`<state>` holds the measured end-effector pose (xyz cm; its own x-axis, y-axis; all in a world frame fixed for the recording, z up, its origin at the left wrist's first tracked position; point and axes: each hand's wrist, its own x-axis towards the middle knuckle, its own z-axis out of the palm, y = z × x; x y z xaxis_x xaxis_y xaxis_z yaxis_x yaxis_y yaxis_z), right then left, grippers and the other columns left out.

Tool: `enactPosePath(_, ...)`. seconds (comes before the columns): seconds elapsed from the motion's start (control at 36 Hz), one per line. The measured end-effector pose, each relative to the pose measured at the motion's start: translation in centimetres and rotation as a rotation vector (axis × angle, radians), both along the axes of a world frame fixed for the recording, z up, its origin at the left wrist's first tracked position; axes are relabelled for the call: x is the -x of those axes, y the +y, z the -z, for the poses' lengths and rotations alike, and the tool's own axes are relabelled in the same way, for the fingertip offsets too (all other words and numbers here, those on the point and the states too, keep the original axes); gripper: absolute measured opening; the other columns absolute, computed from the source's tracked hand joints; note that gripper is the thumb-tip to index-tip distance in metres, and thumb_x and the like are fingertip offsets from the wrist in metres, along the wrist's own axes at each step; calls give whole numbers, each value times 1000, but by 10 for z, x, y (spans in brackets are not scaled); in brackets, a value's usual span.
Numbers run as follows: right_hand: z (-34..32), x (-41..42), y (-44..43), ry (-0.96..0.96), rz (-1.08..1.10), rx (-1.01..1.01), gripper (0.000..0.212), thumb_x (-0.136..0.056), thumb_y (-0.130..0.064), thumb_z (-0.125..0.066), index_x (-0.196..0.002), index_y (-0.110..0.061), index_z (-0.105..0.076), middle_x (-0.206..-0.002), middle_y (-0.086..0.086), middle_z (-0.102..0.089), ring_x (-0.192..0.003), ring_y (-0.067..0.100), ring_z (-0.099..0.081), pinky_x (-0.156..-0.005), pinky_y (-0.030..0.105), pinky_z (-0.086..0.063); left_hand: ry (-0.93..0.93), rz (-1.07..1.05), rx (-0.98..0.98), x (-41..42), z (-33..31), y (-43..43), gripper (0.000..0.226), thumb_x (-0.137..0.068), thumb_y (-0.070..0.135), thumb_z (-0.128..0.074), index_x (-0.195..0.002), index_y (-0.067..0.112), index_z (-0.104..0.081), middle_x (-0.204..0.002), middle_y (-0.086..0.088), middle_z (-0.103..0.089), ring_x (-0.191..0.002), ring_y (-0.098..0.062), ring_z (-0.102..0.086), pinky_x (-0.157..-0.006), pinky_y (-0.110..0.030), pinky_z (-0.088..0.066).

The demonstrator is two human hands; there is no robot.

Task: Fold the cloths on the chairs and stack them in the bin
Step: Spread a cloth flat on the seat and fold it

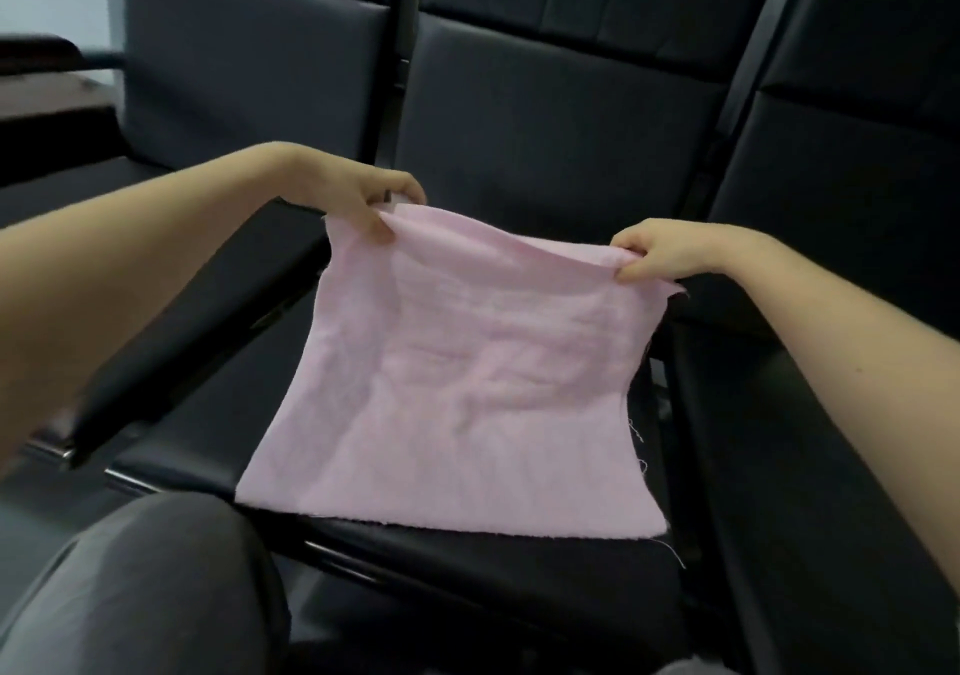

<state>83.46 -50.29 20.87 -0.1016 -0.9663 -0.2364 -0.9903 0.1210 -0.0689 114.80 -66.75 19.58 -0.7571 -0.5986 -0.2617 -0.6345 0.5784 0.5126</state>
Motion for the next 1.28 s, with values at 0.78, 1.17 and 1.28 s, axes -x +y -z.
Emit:
enactPosePath(0.78, -65, 0, 51, 209, 86, 135, 7, -90, -17, -57, -89, -14, -64, -87, 0, -60, -91, 21, -55, -83, 36, -37, 303, -135, 230, -13, -56, 34, 7, -79, 20, -75, -81, 24, -71, -82, 11, -68, -76, 0, -59, -76, -17, -38)
enactPosePath(1.17, 11, -20, 54, -69, 166, -244, 20, -89, -3, -54, -95, -20, -62, -100, -2, -64, -93, 15, -62, -76, 24, -52, -364, -66, -149, -27, -1, 27, 21, -95, 19, -56, -113, 13, -65, -114, -2, -69, -103, -14, -66, -81, -21, -52)
enactPosePath(1.28, 38, -15, 38, -23, 239, -62, 41, -88, -15, -57, -128, -19, -51, -134, 1, -50, -119, 21, -50, -99, 33, -43, -456, -206, 195, -10, 36, 15, 41, -89, 30, -62, -124, 11, -52, -127, -7, -56, -107, -24, -58, -89, -31, -49)
